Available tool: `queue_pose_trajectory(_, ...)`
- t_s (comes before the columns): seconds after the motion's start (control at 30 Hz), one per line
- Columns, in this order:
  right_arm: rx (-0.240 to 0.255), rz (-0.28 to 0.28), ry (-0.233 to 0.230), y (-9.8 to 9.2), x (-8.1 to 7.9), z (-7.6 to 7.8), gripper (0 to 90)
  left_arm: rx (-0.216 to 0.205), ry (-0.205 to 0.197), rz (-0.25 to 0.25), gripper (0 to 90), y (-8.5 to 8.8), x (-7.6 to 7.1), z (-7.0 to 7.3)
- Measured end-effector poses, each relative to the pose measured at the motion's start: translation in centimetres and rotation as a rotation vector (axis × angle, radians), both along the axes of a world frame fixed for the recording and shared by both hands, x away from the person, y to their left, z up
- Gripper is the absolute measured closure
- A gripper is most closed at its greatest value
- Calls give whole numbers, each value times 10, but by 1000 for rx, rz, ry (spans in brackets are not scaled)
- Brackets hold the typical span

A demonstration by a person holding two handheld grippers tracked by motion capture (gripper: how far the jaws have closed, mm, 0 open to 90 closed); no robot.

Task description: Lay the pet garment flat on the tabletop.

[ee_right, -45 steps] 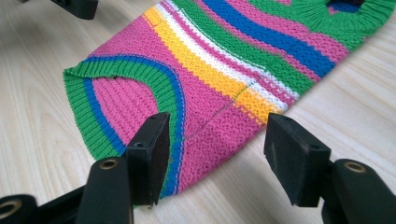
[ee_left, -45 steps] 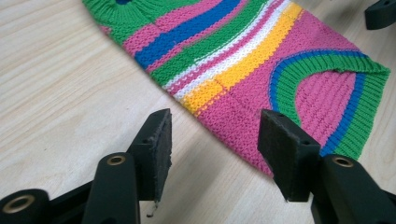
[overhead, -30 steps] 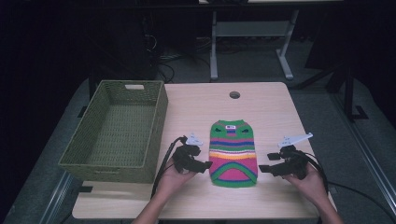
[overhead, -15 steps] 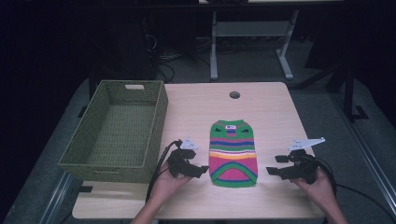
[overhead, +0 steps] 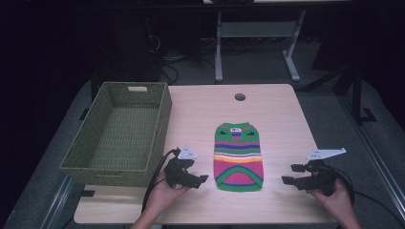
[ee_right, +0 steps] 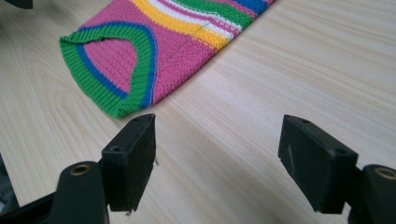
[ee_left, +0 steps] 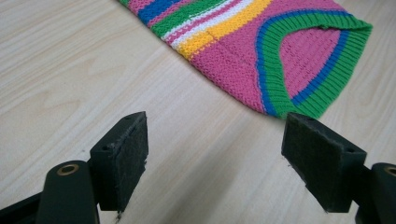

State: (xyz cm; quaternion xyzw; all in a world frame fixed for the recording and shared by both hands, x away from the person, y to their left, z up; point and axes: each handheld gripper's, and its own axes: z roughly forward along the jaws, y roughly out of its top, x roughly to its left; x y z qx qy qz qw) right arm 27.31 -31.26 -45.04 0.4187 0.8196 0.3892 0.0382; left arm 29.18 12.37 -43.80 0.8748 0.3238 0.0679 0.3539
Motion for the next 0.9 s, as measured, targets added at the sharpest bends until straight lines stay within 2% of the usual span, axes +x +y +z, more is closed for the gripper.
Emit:
queue_pose_trajectory(0.13, 5, -9, 3, -5, -6, -2, 273, -16, -3, 7, 219, 5, -4, 1)
queue_pose_trajectory(0.33, 8, -21, -7, -12, -11, -5, 272, -15, 1, 7, 211, 13, -10, 1)
queue_pose_trajectory(0.7, 9, -28, -15, -13, -18, -4, 270, -24, 0, 22, 214, 27, -25, -5)
queue_pose_trajectory(0.9, 10, -34, -29, -13, -26, -5, 263, -27, -24, 21, 214, 32, -34, -6)
